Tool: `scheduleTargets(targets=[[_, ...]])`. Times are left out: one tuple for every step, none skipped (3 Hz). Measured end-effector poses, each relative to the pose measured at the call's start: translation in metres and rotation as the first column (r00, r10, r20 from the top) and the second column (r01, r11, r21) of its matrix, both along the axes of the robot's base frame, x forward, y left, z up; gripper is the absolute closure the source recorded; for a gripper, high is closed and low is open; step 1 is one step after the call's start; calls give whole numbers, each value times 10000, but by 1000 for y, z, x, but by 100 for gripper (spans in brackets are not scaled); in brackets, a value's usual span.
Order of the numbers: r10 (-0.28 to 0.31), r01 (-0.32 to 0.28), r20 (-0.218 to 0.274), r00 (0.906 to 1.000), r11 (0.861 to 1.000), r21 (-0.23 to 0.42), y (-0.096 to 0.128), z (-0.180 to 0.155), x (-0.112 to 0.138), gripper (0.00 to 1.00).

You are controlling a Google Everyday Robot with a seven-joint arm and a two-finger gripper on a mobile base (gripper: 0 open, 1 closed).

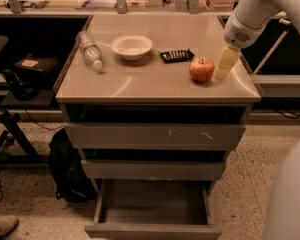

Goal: Place apple into bottom drawer

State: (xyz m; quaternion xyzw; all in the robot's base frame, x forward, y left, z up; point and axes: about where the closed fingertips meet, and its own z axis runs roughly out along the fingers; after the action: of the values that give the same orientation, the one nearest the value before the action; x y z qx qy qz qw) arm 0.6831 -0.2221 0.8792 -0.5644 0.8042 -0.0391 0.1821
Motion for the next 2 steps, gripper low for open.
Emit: scheduleTargets(targets=[[27, -20, -98, 9999, 9975, 709, 11, -20, 25, 0], [-99, 149, -433, 9990, 9931, 1163, 2, -48, 7, 0]])
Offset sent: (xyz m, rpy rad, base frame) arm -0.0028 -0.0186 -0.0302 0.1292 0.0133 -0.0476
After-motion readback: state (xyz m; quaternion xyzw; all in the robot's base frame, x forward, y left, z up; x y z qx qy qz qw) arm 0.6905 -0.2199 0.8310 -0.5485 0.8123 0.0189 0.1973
